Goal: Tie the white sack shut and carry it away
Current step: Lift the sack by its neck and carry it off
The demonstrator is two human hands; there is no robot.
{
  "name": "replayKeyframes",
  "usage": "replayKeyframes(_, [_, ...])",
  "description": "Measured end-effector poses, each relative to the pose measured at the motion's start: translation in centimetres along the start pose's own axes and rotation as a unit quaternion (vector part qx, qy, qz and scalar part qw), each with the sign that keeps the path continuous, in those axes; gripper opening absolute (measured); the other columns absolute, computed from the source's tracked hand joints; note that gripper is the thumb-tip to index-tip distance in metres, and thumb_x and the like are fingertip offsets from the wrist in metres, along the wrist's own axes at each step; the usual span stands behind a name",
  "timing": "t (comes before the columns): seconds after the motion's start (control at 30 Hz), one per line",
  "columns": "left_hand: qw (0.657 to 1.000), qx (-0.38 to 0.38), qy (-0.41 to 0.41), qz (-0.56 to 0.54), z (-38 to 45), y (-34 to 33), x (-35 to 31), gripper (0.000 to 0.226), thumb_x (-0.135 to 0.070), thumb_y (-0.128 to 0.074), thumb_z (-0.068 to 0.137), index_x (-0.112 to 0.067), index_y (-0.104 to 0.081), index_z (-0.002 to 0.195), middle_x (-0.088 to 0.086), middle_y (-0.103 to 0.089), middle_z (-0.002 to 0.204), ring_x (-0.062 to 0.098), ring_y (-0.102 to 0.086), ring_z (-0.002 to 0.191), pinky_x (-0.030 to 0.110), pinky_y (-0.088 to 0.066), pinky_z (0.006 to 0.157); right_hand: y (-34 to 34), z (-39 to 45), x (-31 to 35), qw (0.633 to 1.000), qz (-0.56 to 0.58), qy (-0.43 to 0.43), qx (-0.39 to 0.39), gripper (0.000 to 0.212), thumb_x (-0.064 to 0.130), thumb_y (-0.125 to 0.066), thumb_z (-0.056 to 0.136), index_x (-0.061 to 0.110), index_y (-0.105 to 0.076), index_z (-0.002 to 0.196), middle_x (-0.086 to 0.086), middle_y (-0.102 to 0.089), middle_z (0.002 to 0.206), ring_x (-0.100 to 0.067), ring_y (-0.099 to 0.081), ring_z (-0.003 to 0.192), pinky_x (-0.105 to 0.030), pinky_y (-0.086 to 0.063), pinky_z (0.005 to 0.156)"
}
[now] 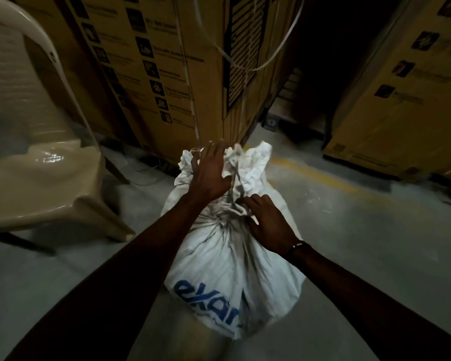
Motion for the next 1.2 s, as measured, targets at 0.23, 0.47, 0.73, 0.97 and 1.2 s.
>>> replayKeyframes(0.23, [0.971, 0.137, -0.01, 0.193, -0.2, 0.8, 0.3, 0.062, -0.052, -0.058, 0.097, -0.024, -0.043, 0.15, 0.003, -0.056, 0.148, 0.032, -0.035, 0.147, 0.057, -0.018, 0.12, 2.8, -2.0, 1.5, 0.997, 0.005, -0.017, 0.073, 0.048, 0.013, -0.062, 0.098, 0.018, -0.055, 0.145, -0.007, -0.062, 0.124, -0.031, -0.056, 0.112, -0.045, -0.051, 0.087])
replayKeyframes(0.47, [0.968, 0.155, -0.003, 0.197, -6.1, 0.6, 0.8, 0.046, -0.046, -0.052, 0.1, -0.027, -0.054, 0.142, 0.006, -0.064, 0.134, 0.037, -0.046, 0.13, 0.049, -0.029, 0.105, 8.3, 0.7, 4.2, 0.995, 0.081, 0.039, -0.051, 0.023, 0.012, -0.065, 0.093, 0.007, -0.066, 0.116, -0.007, -0.065, 0.1, -0.019, -0.063, 0.083, -0.031, -0.051, 0.075])
replayKeyframes(0.73, [0.963, 0.228, -0.035, 0.139, -15.0, -0.2, -1.9, 0.051, -0.032, -0.068, 0.092, -0.018, -0.061, 0.141, 0.012, -0.069, 0.124, 0.042, -0.06, 0.124, 0.044, -0.05, 0.101, 6.3, 10.5, 4.3, 0.979, 0.09, -0.151, 0.102, 0.023, -0.004, -0.061, 0.093, -0.008, -0.074, 0.111, -0.027, -0.072, 0.122, -0.043, -0.065, 0.119, -0.045, -0.046, 0.107])
replayKeyframes(0.97, [0.993, 0.037, -0.089, 0.063, -11.4, 4.4, -1.7, 0.029, -0.045, -0.058, 0.085, -0.025, -0.075, 0.096, 0.001, -0.075, 0.086, 0.024, -0.073, 0.072, 0.032, -0.055, 0.058, 0.1, 7.9, 5.3, 0.933, 0.033, -0.162, 0.32, 0.05, 0.011, -0.066, 0.099, 0.005, -0.054, 0.147, -0.019, -0.056, 0.152, -0.035, -0.052, 0.144, -0.04, -0.038, 0.118])
replayKeyframes(1.2, [0.984, 0.124, -0.002, -0.129, -3.3, 4.1, -0.4, 0.023, -0.001, -0.05, 0.08, -0.005, -0.062, 0.099, 0.011, -0.071, 0.081, 0.032, -0.07, 0.076, 0.042, -0.057, 0.07, -3.7, 4.9, 6.8, 0.93, 0.03, -0.163, 0.328, 0.056, 0.043, -0.054, 0.107, 0.016, -0.046, 0.155, -0.013, -0.051, 0.159, -0.035, -0.051, 0.143, -0.038, -0.04, 0.114])
Point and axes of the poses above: each hand's wrist, its own z-axis towards the middle knuckle, its own y-axis out of the back of the hand, x = y × z, the point moved 1 cm from there along z, towards the middle knuckle
